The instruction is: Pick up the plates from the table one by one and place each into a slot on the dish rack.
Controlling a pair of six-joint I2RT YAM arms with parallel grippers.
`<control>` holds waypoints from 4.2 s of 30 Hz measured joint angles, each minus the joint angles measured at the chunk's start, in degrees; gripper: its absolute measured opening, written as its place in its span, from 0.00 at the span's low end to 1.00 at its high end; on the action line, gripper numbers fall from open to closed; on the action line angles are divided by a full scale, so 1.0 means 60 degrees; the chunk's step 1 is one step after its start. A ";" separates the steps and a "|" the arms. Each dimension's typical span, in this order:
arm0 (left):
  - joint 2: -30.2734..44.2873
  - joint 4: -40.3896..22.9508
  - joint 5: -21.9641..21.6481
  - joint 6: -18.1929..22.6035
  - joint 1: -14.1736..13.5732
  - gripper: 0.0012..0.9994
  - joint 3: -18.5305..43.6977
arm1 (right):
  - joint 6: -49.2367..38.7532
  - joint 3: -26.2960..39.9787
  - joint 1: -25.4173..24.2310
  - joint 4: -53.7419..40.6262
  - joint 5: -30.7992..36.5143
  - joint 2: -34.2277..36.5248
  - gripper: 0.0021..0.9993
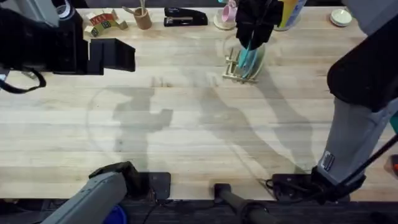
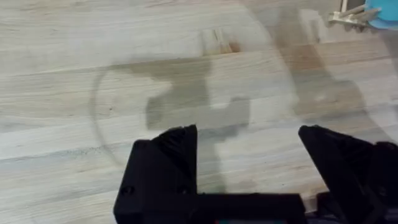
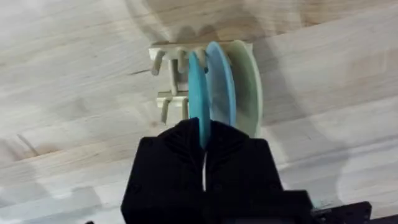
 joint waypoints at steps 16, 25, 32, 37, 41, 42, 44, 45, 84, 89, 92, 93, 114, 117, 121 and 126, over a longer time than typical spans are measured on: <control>0.0000 0.0001 0.0000 0.0000 0.0000 1.00 0.0000 | -0.0411 0.0000 0.0000 0.0209 0.0004 0.0002 0.03; 0.0000 0.0001 0.0000 0.0000 0.0000 1.00 0.0000 | -0.0535 0.0000 0.0000 0.0213 0.0000 0.0314 0.03; 0.0002 0.0045 0.0000 0.0000 0.0000 1.00 0.0000 | -0.0541 0.0000 0.0007 0.0222 0.0000 0.0529 0.03; 0.0004 0.0042 0.0000 0.0000 0.0000 1.00 0.0000 | -0.0543 0.0000 0.0007 0.0224 0.0000 0.0530 0.03; 0.0002 0.0042 0.0000 0.0000 0.0000 1.00 0.0000 | -0.0543 0.0000 0.0007 0.0224 -0.0004 0.0528 0.04; 0.0000 0.0042 0.0000 0.0000 0.0000 1.00 0.0000 | -0.0546 0.0000 0.0007 0.0224 -0.0004 0.0530 0.04; 0.0003 0.0042 0.0000 0.0000 0.0000 1.00 0.0000 | -0.0552 0.0000 0.0007 0.0220 0.0000 0.0530 0.07; 0.0002 0.0042 0.0000 0.0000 0.0000 1.00 0.0000 | -0.0559 0.0000 0.0007 0.0220 -0.0004 0.0530 0.09; 0.0000 0.0071 0.0000 0.0000 0.0000 1.00 0.0000 | -0.1087 0.2679 0.0007 -0.1214 -0.0015 0.0516 0.32; 0.0001 0.0071 0.0000 0.0000 0.0000 1.00 0.0000 | -0.1386 0.4010 0.0011 -0.1221 -0.0016 0.0465 0.44; 0.0004 0.0071 0.0000 0.0000 0.0000 1.00 0.0000 | -0.1590 0.4483 0.0011 -0.1223 -0.0023 0.0337 0.61; 0.0002 0.0072 0.0000 0.0000 0.0000 1.00 0.0000 | -0.1675 0.4571 0.0022 -0.1220 -0.0023 0.0267 0.68; 0.0000 0.0063 0.0000 0.0000 0.0000 1.00 0.0000 | -0.3454 0.4685 0.0298 -0.1223 -0.0025 -0.2175 1.00; 0.0004 0.0063 0.0000 0.0000 0.0000 1.00 0.0000 | -0.3686 0.4688 0.0299 -0.1219 -0.0025 -0.2671 1.00; 0.0000 0.0063 0.0000 0.0000 0.0000 1.00 0.0000 | -0.3992 0.4692 0.0299 -0.1223 -0.0025 -0.3280 1.00; 0.0000 -0.0204 -0.0001 0.0000 0.0000 1.00 0.0000 | -0.4296 0.4615 0.0296 -0.1220 -0.0025 -0.4064 1.00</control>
